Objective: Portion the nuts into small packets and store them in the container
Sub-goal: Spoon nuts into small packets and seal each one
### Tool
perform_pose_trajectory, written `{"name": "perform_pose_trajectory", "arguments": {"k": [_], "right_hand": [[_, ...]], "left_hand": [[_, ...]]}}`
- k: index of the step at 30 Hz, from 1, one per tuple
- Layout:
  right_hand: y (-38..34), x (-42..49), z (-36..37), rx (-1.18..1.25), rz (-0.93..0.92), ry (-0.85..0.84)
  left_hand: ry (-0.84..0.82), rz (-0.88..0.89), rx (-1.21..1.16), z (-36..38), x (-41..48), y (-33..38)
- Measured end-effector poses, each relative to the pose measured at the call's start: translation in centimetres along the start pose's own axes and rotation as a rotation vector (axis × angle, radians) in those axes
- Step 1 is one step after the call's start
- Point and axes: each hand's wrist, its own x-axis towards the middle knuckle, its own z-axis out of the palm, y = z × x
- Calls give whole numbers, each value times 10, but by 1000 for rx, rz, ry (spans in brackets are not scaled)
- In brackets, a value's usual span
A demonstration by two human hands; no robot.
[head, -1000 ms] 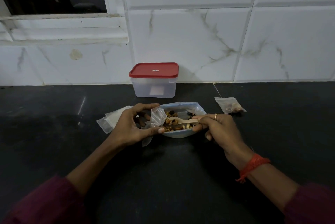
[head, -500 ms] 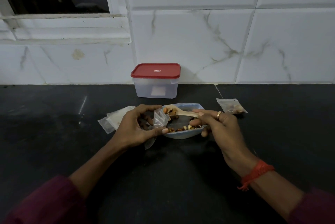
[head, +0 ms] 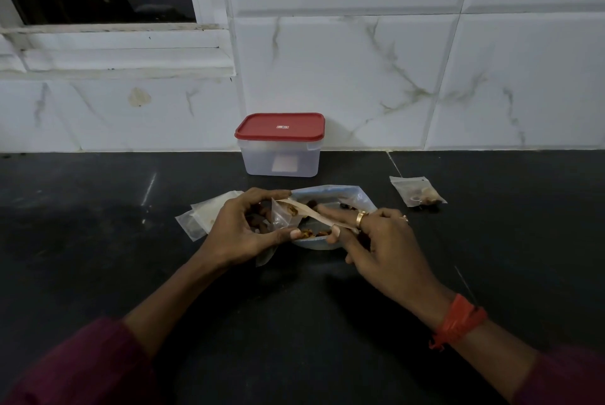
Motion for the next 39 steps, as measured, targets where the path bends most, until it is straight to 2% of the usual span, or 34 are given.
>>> {"name": "perform_pose_trajectory", "arguments": {"k": [5, 14, 23, 29, 31, 36, 39], "right_hand": [[0, 3, -2, 20, -111, 99], [3, 5, -5, 91, -148, 181], [1, 5, -8, 41, -227, 251], [0, 5, -12, 35, -224, 324], [-3, 5, -15, 44, -229, 342], [-5, 7, -21, 232, -145, 421], [1, 8, -19, 241, -92, 404]], "left_hand": [[-18, -19, 1, -1, 0, -2], [-86, -69, -15, -7, 2, -4], [0, 47, -91, -6, 1, 8], [-10, -28, -103, -3, -1, 5], [22, -59, -193, -2, -1, 6], [80, -242, -740, -1, 0, 16], [73, -280, -869, -3, 1, 19]]}}
